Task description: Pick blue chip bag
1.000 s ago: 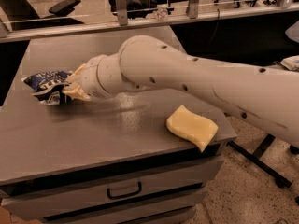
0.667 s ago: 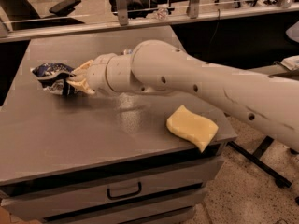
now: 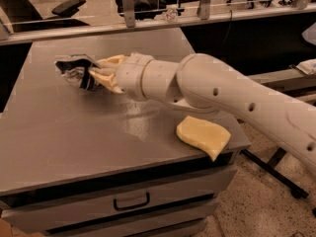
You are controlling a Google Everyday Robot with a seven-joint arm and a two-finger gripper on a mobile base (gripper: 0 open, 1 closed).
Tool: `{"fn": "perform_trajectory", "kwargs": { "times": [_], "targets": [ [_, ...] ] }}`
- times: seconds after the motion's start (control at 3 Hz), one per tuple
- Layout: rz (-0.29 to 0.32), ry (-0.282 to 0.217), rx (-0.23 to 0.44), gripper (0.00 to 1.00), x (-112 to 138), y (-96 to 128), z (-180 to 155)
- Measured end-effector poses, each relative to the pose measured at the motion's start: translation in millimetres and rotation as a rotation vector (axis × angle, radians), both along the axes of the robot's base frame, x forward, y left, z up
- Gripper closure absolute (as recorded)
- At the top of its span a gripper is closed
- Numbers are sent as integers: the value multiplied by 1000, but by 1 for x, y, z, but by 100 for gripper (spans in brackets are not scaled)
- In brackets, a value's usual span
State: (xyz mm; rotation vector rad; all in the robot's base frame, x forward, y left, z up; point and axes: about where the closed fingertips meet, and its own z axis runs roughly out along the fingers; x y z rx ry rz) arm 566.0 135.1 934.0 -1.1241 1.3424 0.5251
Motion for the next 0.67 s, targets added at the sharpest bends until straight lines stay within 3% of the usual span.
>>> {"fn": "perform_trajectory", "kwargs": {
  "times": [0.33,0.67],
  "targets": [
    [-58,-20,39,100,2,-61,6],
    [-58,-20,39,100,2,-61,6]
  ]
}}
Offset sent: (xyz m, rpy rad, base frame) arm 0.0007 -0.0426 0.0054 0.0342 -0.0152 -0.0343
